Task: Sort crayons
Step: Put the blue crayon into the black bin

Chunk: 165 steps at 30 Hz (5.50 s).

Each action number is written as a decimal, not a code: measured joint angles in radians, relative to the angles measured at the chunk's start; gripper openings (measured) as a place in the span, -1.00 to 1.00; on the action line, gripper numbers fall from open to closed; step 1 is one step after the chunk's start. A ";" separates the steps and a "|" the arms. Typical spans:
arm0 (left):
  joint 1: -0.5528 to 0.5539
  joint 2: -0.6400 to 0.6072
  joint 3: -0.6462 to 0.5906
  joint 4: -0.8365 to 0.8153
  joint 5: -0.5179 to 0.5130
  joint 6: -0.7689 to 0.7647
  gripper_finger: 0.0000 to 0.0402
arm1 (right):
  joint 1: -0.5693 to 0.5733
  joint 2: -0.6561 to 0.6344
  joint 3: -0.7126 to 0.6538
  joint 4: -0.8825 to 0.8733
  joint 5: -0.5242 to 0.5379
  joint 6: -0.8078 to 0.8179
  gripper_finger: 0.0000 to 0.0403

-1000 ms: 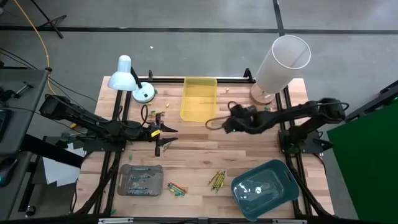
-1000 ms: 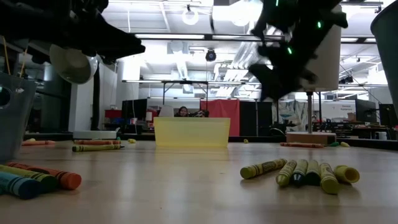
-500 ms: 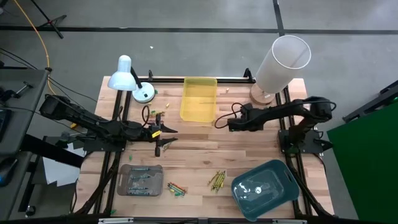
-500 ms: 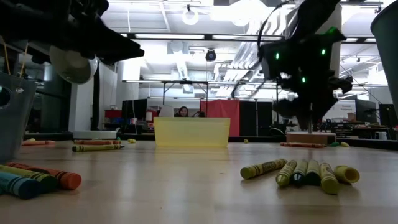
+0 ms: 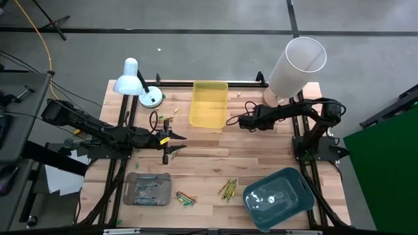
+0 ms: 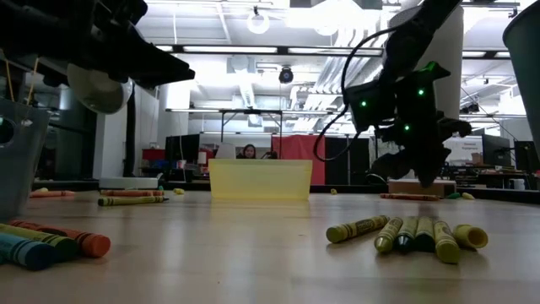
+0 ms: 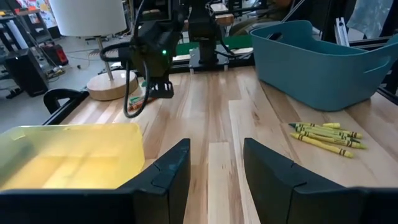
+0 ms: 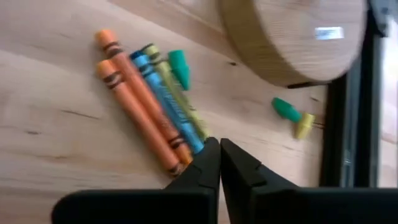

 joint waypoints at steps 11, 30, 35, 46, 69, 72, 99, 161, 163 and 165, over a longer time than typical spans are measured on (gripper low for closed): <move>0.000 0.000 0.000 0.007 -0.002 0.012 -0.34 | -0.046 0.015 0.000 0.055 -0.034 -0.072 -1.00; 0.000 -0.001 0.000 0.008 -0.005 0.037 -0.34 | 0.043 -0.033 0.002 0.042 -0.049 -0.086 -1.00; 0.000 -0.001 0.001 0.008 -0.005 0.037 -0.34 | -0.018 -0.038 -0.002 0.016 -0.145 -0.220 -1.00; 0.000 -0.001 0.001 0.007 -0.006 0.037 -0.34 | -0.099 -0.048 -0.002 0.057 -0.225 -0.514 -0.65; 0.000 -0.001 0.001 0.006 -0.007 0.036 -0.34 | -0.215 -0.048 -0.002 0.104 -0.450 -0.727 -0.24; 0.000 -0.001 0.001 0.006 -0.008 0.036 -0.34 | -0.215 -0.048 -0.002 0.106 -0.475 -0.754 -0.24; 0.000 -0.267 0.001 -0.195 0.020 -0.016 -0.34 | -0.049 -0.168 -0.030 0.078 -0.396 -0.556 -1.00; 0.216 0.327 -0.007 0.688 0.302 -0.164 0.13 | 0.385 0.079 -0.010 1.813 -0.348 -0.956 -1.00; 0.201 0.346 0.016 0.686 0.303 -0.161 0.13 | 0.386 0.079 -0.010 1.812 -0.351 -0.956 -1.00; 0.182 0.375 0.032 0.676 0.303 -0.139 0.13 | 0.385 0.079 -0.010 1.812 -0.351 -0.956 -1.00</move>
